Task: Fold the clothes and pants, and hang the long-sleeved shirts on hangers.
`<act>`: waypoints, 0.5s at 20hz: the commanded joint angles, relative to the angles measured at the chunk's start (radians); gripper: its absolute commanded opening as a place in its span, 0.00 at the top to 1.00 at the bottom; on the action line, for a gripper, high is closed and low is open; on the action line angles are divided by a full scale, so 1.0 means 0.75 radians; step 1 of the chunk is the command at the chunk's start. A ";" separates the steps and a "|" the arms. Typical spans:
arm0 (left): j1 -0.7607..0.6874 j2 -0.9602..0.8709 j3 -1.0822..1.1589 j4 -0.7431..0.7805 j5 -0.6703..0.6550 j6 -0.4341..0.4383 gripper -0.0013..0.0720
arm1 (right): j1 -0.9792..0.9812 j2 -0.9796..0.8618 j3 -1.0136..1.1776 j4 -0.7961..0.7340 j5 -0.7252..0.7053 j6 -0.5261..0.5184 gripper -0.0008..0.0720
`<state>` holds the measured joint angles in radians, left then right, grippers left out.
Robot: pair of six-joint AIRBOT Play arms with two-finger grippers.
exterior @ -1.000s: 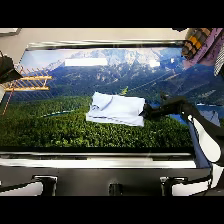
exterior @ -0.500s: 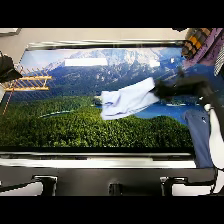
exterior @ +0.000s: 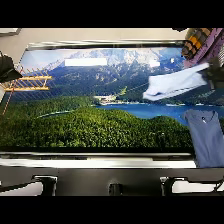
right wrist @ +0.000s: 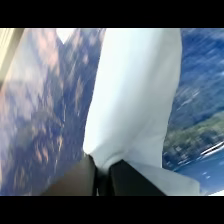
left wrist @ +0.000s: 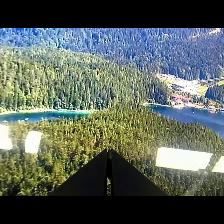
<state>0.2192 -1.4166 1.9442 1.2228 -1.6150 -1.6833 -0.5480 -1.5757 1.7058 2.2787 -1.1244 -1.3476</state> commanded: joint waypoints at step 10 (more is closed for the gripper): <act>-0.001 0.000 -0.001 0.001 -0.060 0.000 0.96 | -0.279 0.148 0.117 -0.497 -0.216 0.416 0.95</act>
<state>0.2192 -1.4166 1.9442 1.2228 -1.6367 -1.6833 -0.7437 -1.5063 1.7897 2.0346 -1.2335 -1.1206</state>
